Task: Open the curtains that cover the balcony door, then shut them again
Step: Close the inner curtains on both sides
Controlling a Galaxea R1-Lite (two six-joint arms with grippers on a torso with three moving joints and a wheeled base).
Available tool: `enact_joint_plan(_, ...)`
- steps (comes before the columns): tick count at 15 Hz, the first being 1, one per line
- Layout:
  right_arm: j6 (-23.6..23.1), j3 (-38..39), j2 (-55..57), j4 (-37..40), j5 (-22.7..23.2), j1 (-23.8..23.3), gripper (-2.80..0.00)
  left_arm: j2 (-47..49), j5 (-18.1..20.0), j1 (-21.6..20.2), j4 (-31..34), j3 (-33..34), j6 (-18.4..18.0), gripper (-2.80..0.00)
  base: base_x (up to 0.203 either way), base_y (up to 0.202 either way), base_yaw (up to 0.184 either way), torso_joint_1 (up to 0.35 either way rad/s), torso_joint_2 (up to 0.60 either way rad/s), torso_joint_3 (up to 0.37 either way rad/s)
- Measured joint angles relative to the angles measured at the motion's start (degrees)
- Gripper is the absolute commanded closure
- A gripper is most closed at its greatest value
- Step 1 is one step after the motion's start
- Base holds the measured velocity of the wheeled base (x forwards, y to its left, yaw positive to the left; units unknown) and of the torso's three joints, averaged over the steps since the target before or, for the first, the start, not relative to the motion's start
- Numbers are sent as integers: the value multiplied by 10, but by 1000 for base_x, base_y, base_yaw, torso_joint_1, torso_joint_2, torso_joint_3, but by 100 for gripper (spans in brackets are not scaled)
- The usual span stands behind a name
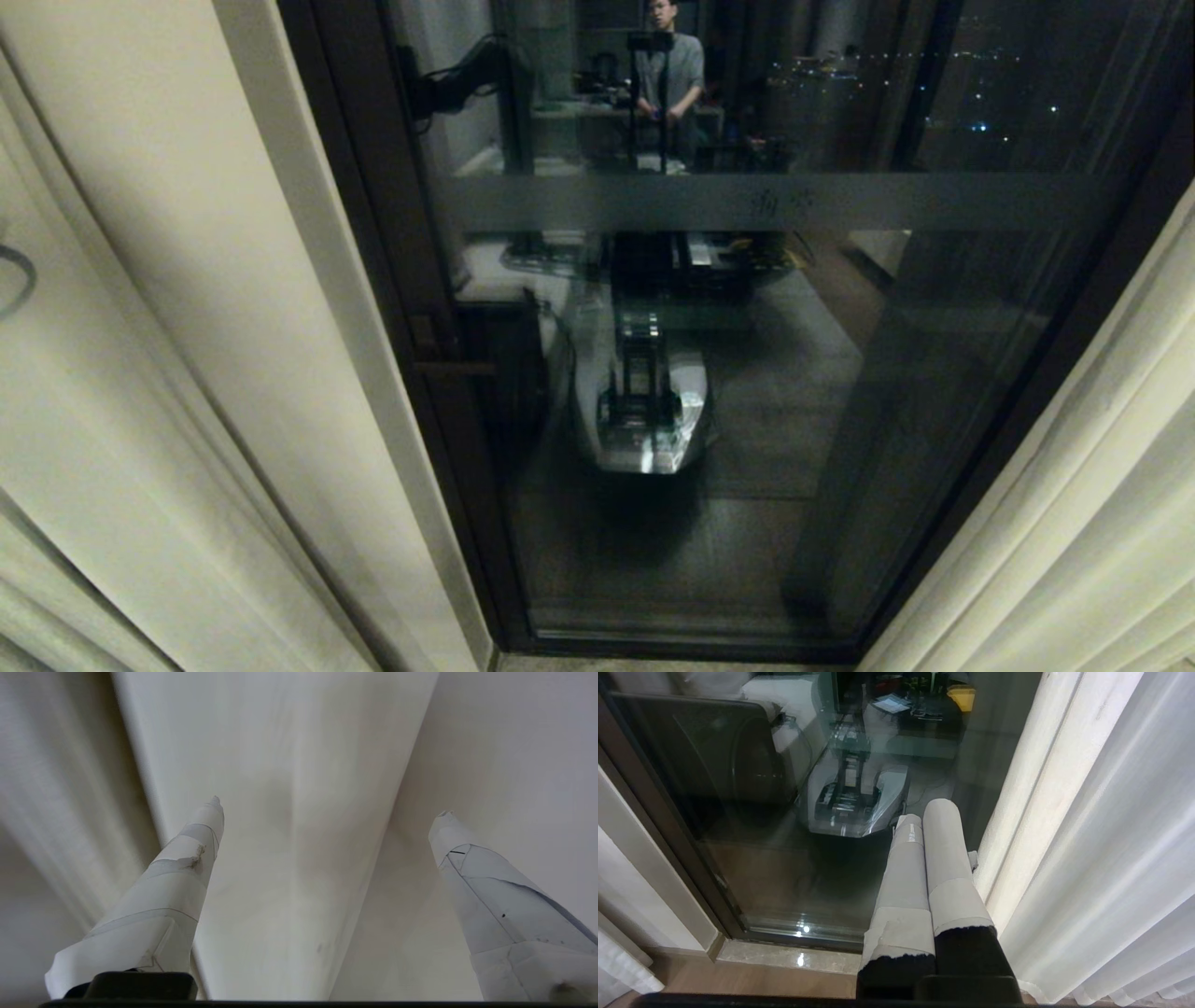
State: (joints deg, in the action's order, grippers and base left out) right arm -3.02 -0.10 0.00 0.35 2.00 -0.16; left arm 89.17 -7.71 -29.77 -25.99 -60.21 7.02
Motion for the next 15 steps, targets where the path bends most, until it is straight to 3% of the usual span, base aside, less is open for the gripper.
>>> enact_joint_plan(3,0,0,0,0,0,0,0,48,9,0,-8,-46,0,-280,0,0,0,0,0,0)
enact_joint_plan(7,0,0,0,0,0,0,0,116,16,0,-68,-99,-2,-280,0,0,0,0,0,0)
enact_joint_plan(12,0,0,0,0,0,0,0,168,21,0,-71,-149,-4,-280,0,0,0,0,0,0)
enact_joint_plan(13,0,0,0,0,0,0,0,174,21,0,-72,-152,-4,0,0,0,0,0,0,0)
enact_joint_plan(15,0,0,0,0,0,0,0,180,21,0,-72,-155,-6,0,0,0,0,0,0,0)
